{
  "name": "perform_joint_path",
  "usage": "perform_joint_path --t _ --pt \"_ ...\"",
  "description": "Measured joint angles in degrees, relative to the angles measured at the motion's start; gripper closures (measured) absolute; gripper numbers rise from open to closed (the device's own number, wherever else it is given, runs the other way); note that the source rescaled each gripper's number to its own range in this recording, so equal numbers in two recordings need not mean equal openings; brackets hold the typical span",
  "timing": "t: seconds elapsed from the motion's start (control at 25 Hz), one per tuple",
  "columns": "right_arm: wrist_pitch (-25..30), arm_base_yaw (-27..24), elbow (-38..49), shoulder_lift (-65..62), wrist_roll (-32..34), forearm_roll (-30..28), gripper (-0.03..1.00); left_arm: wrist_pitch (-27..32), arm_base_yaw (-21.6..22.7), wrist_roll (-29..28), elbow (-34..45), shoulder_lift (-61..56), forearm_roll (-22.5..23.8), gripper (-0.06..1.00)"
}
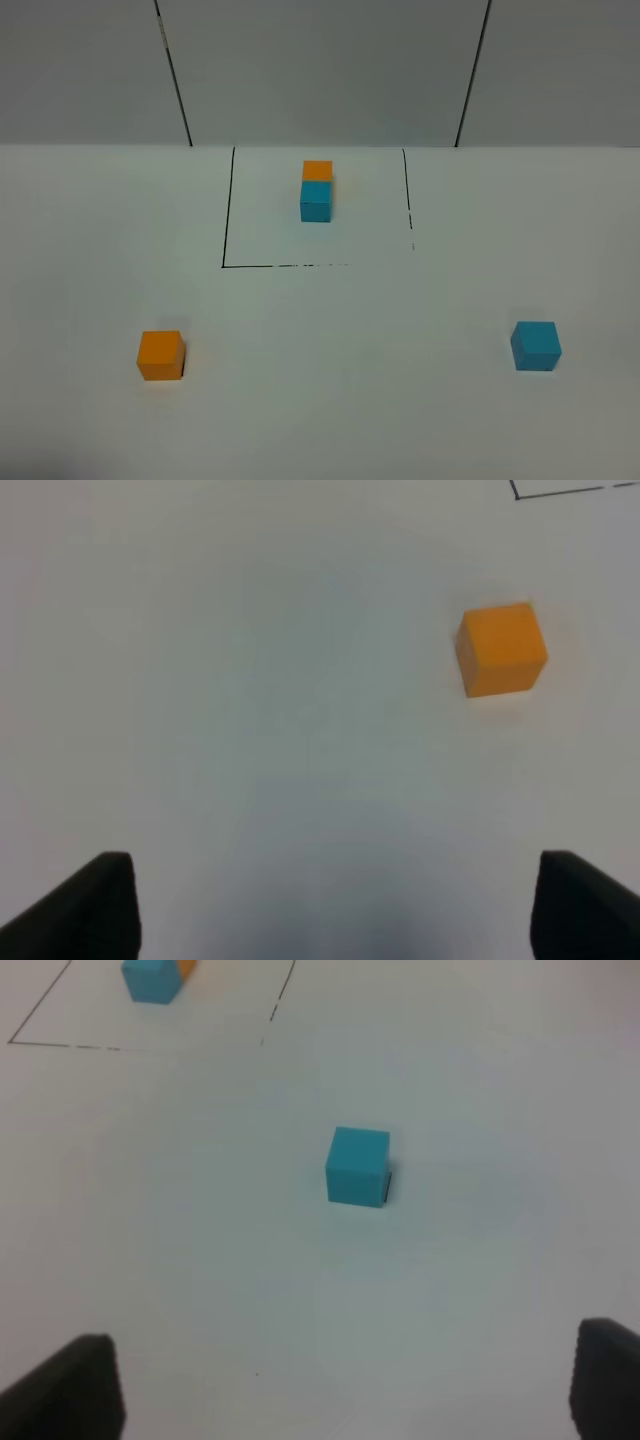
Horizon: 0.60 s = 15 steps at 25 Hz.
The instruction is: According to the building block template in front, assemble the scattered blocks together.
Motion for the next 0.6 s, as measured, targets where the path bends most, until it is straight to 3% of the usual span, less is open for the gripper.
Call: perform_joint_path --t 0.24,0.6 --pt "0.0 0.0 0.0 0.0 0.0 0.0 0.19 -6.0 0.0 0.0 0.0 9.3 -1.7 0.27" --pt "0.0 0.0 0.0 0.0 0.0 0.0 0.19 -9.7 0.0 0.0 -0.5 15.9 -2.6 0.27"
